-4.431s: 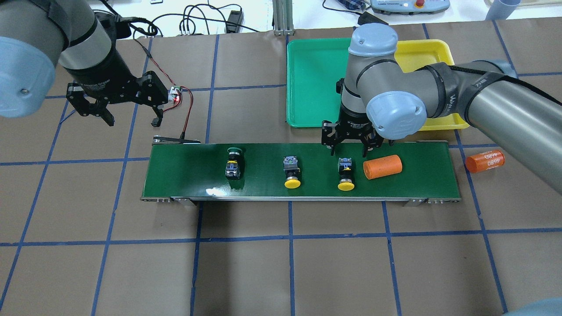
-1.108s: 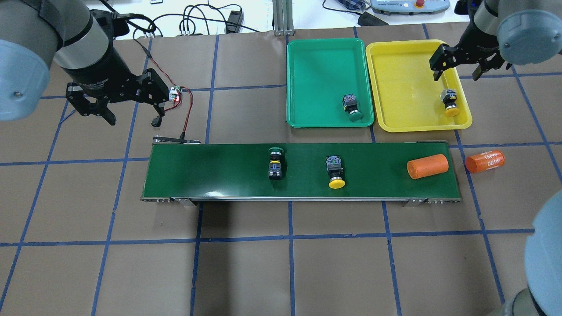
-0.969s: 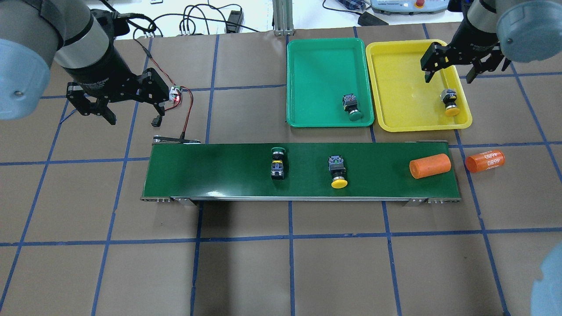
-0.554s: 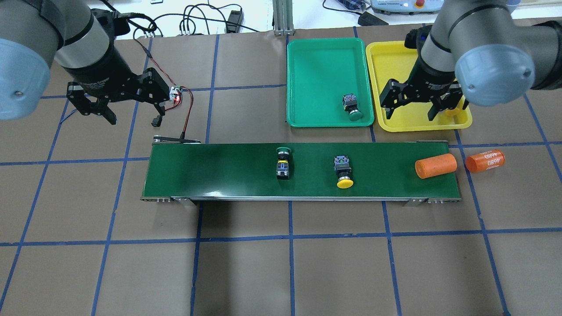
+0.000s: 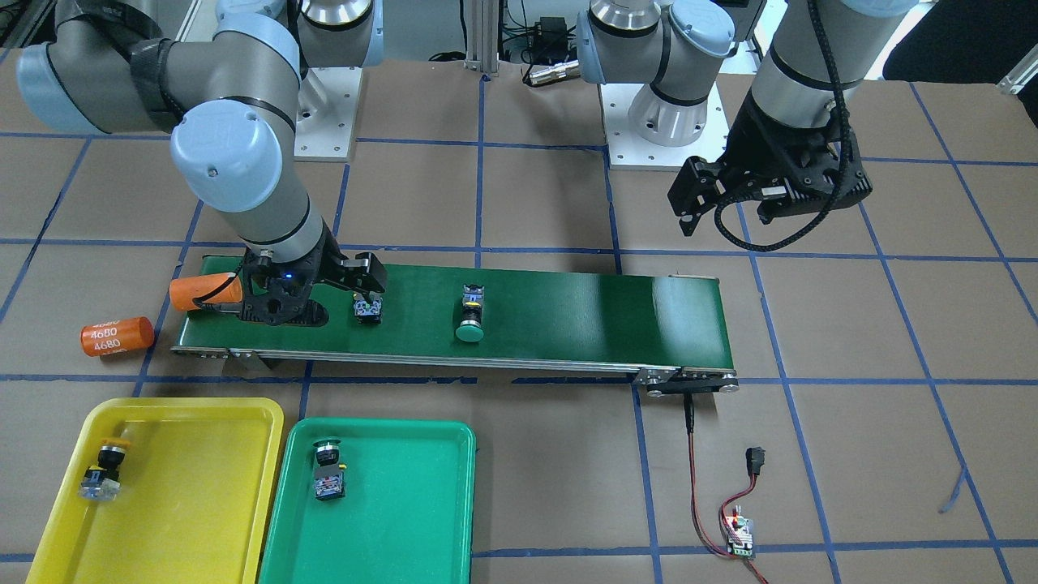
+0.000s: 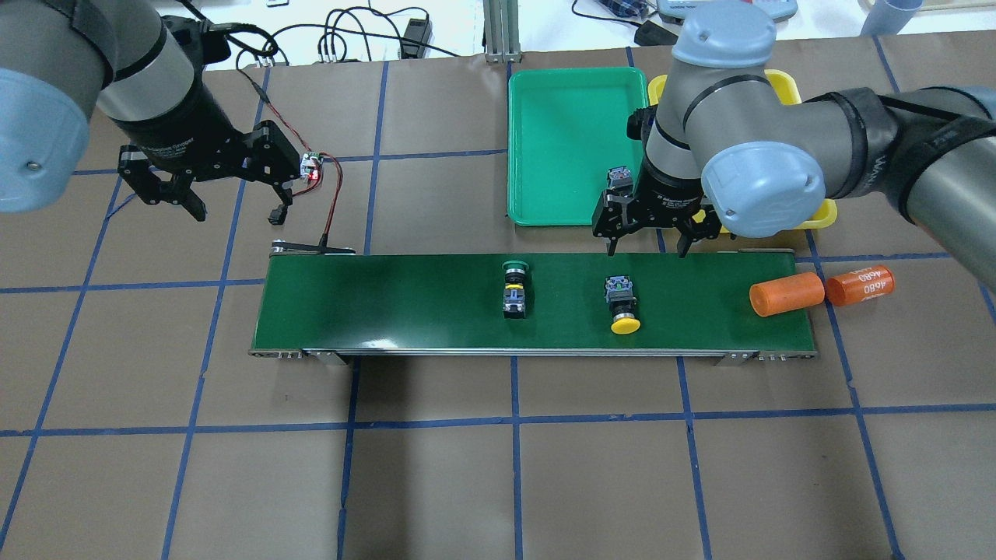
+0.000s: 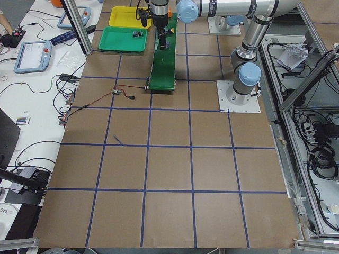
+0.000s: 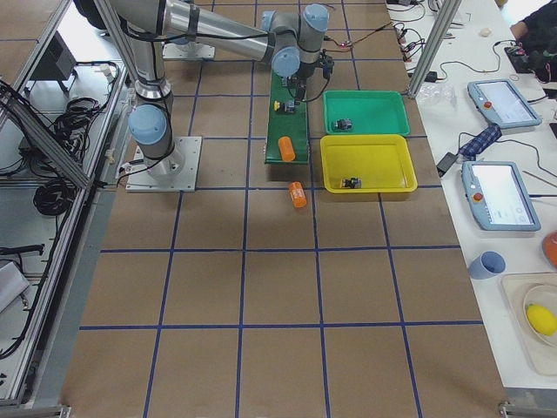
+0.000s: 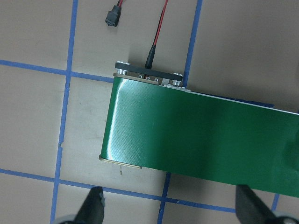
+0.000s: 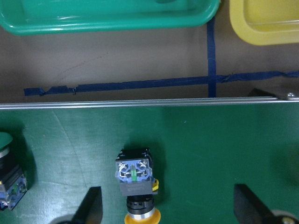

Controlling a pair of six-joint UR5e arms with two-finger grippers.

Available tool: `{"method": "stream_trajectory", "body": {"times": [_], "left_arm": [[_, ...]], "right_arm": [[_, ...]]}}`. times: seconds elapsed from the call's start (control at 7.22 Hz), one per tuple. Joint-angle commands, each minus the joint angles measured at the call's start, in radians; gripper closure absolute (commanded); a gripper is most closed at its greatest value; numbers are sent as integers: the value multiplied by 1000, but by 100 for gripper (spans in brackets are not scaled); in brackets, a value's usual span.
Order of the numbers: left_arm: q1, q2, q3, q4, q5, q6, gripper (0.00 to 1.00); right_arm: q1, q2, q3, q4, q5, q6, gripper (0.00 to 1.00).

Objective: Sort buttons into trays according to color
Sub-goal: 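Move the right gripper back to the belt and grasp a yellow-capped button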

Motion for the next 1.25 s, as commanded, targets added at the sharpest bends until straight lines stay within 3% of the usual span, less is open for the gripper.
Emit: {"method": "stream_trajectory", "body": {"times": [0.0, 0.42, 0.55, 0.69, 1.11], "left_arm": [[0, 1, -9, 0, -1, 0, 0], [0, 0, -2, 0, 0, 0, 0], [0, 1, -6, 0, 0, 0, 0], [0, 0, 0, 0, 0, 0, 0], [5, 1, 1, 0, 1, 0, 0]], "right_arm": [[4, 49, 3, 2, -17, -1, 0], [4, 100, 44, -2, -19, -2, 2], [-7, 104, 40, -4, -19, 4, 64], [-17, 103, 41, 11, -20, 0, 100], [-71, 92, -15, 10, -69, -14, 100]]}}
